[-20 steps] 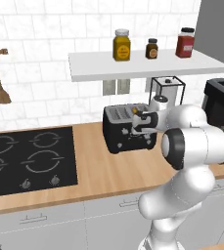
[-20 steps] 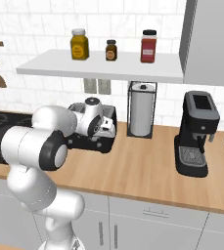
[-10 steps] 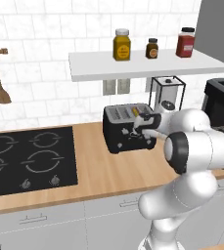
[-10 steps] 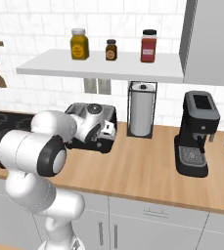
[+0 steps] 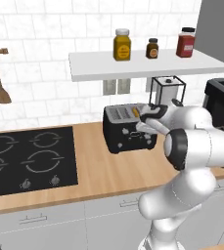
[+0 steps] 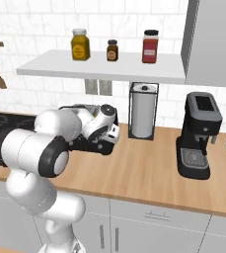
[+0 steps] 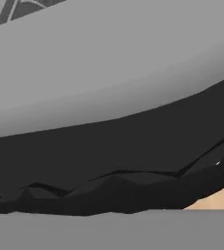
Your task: Start the toaster. Once the lever pops up, take the bread to the plate on the dining counter.
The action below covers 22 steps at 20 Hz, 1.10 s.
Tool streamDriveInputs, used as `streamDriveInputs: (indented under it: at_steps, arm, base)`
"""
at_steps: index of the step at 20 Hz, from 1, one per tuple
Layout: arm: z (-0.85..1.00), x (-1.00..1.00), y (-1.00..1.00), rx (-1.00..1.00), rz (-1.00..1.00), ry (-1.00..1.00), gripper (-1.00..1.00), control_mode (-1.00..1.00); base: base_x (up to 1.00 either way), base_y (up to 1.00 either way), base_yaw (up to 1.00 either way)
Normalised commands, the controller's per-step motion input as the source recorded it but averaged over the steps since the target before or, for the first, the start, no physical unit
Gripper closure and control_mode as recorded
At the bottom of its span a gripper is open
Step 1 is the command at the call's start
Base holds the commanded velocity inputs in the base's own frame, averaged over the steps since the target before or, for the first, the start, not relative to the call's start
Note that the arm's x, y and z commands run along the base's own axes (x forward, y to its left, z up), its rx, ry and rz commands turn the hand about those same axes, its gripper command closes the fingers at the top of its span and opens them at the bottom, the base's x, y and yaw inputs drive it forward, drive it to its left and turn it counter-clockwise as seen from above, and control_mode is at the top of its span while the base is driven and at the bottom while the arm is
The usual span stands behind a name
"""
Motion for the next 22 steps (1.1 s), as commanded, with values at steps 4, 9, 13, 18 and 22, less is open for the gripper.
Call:
streamDriveInputs:
  at_steps: [4, 9, 13, 18, 22]
  arm:
    - [1.00, -0.33, 0.00, 0.00, 0.01, -0.29, 1.00, -1.00]
    - [1.00, -0.42, 0.00, 0.00, 0.02, -0.36, 1.00, -1.00]
    - [1.00, -0.54, 0.08, 0.00, 0.01, -0.37, 1.00, -1.00]
    - [1.00, -0.38, 0.32, -0.02, 0.01, -0.27, 1.00, -1.00]
    - [0.82, 0.04, 0.41, -0.11, 0.00, -0.07, 1.00, -1.00]
  base:
    - [0.00, 0.00, 0.00]
    - [0.00, 0.00, 0.00]
    - [0.00, 0.00, 0.00]
    - [0.00, 0.00, 0.00]
    - [0.00, 0.00, 0.00]
